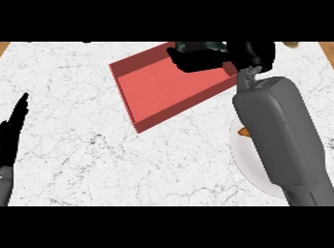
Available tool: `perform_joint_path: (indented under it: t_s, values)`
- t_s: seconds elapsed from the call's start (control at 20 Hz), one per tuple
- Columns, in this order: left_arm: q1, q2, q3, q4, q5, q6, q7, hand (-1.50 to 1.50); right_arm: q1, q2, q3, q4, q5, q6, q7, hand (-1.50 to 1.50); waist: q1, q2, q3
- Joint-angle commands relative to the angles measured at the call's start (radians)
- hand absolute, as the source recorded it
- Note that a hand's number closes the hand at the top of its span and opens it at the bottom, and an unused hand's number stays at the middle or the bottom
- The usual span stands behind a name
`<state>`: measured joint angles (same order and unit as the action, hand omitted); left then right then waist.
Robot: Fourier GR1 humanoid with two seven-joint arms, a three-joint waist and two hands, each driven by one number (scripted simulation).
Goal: Pick the eggplant from the plate and place it in the cardboard box
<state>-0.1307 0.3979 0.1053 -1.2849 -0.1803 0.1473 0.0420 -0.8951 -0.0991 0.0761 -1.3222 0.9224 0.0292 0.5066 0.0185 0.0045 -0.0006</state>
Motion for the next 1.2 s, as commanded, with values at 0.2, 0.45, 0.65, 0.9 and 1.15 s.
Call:
perform_joint_path:
  t_s: [0.2, 0.45, 0.65, 0.9, 1.15]
  values:
    - [0.026, -0.011, 0.008, -0.027, 0.017, -0.026, -0.026, 0.00, -0.218, 0.062, -0.153, 0.450, -0.051, -0.194, -0.108, 1.50, 0.027, 0.009, 0.000]
    - [-0.059, -0.013, -0.006, 0.005, -0.018, -0.018, 0.032, 0.00, -0.367, 0.076, -0.208, 0.697, -0.060, -0.270, -0.158, 1.50, 0.023, 0.013, 0.000]
    - [-0.072, -0.010, -0.009, -0.035, -0.022, -0.019, 0.049, 0.00, -0.422, 0.085, -0.231, 0.851, -0.033, -0.359, -0.156, 1.50, 0.047, 0.021, 0.000]
    - [-0.060, -0.001, 0.004, -0.012, -0.003, -0.044, 0.009, 0.00, -0.439, 0.061, -0.290, 0.973, -0.048, -0.427, -0.131, 1.50, 0.063, 0.029, 0.000]
    - [-0.049, -0.041, -0.039, -0.009, -0.030, -0.033, -0.008, 0.00, -0.439, 0.075, -0.357, 1.041, -0.108, -0.459, -0.166, -1.50, 0.079, 0.038, 0.000]
